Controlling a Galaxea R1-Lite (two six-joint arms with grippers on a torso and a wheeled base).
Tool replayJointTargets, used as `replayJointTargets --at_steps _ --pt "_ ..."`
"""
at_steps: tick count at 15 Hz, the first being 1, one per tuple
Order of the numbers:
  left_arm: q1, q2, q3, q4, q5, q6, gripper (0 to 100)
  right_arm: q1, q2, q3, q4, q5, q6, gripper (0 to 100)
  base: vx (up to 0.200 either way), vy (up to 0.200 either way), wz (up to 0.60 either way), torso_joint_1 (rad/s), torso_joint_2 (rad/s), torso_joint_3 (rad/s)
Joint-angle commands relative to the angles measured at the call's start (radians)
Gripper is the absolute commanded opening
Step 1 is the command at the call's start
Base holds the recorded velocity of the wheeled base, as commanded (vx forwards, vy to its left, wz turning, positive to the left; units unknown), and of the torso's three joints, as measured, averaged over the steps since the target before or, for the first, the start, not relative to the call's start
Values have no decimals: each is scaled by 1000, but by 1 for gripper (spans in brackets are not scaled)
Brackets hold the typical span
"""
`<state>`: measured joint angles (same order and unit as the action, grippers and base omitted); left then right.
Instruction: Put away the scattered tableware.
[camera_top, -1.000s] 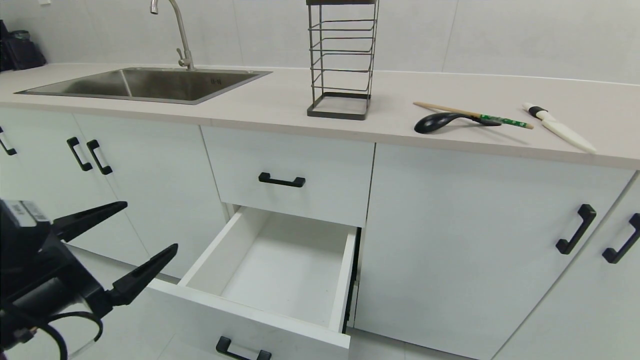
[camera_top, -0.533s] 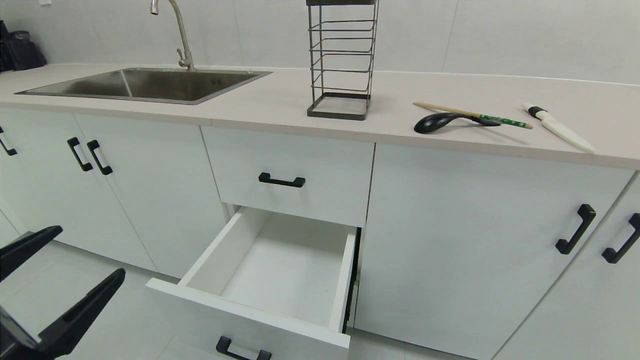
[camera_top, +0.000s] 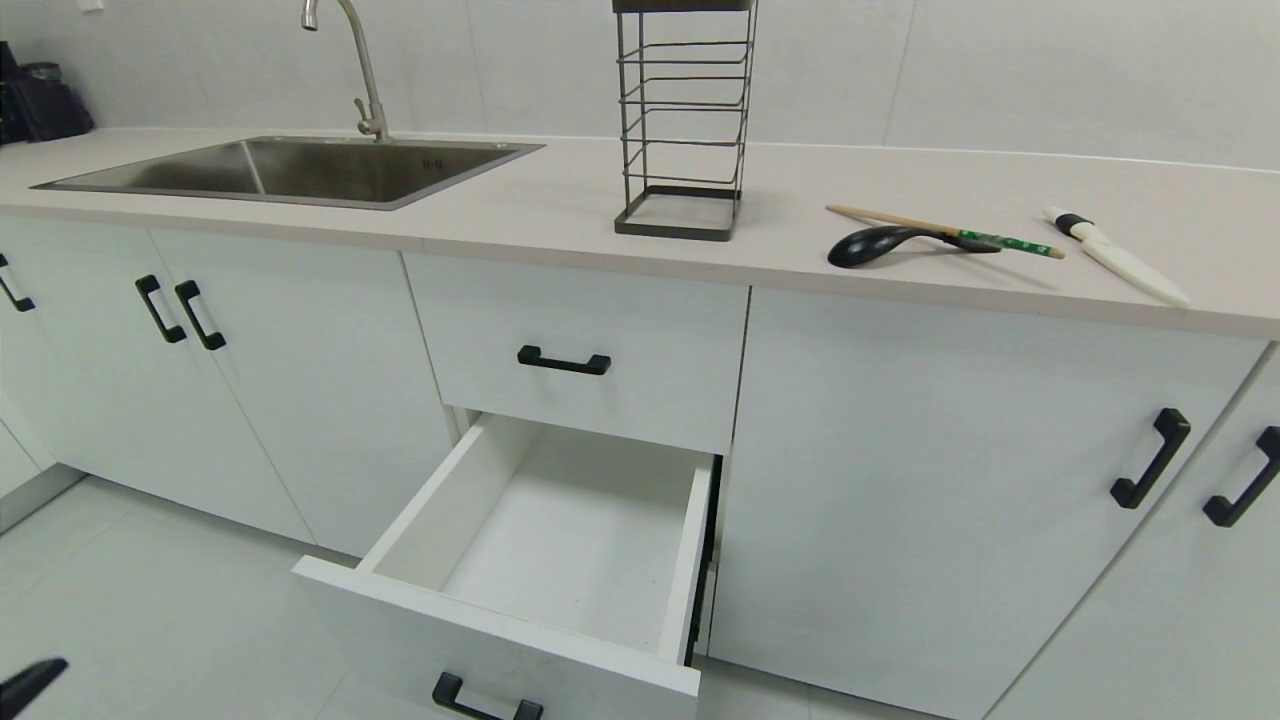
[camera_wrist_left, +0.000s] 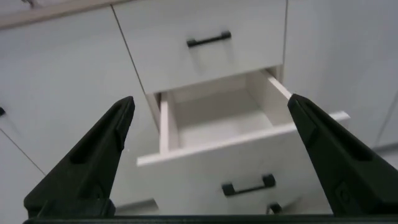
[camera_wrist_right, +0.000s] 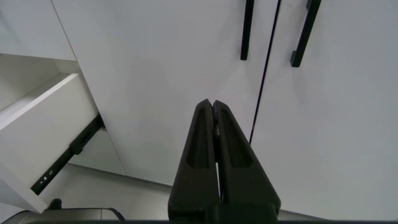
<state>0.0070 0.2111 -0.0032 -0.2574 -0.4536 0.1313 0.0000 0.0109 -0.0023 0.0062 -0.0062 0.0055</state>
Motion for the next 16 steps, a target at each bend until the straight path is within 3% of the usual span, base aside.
replayJointTargets --at_steps 1,2,3,4,5,6,8,10,13,16 --pt "-7 -211 3 184 12 -18 100 0 1 -1 0 0 1 0 0 0 0 0 0 0" --pt "-7 -211 3 190 29 -44 100 0 1 -1 0 0 4 0 0 0 0 0 0 0" --pt "-7 -211 2 195 90 -79 100 0 1 -1 0 0 4 0 0 0 0 0 0 0" --pt "-7 -211 3 205 202 -93 100 0 1 -1 0 0 4 0 0 0 0 0 0 0" --pt "-7 -211 3 239 369 -85 100 0 1 -1 0 0 4 0 0 0 0 0 0 0" --pt "-7 -211 3 265 414 -99 100 0 1 -1 1 0 4 0 0 0 0 0 0 0" --pt "-7 -211 3 254 411 -119 100 0 1 -1 1 0 2 0 0 0 0 0 0 0" --pt "-7 -211 3 254 411 -119 100 0 1 -1 1 0 2 0 0 0 0 0 0 0" --pt "-7 -211 3 254 411 -119 100 0 1 -1 0 0 2 0 0 0 600 1 2 4" --pt "-7 -211 3 254 417 -119 100 0 1 -1 0 0 2 0 0 0 0 0 0 0"
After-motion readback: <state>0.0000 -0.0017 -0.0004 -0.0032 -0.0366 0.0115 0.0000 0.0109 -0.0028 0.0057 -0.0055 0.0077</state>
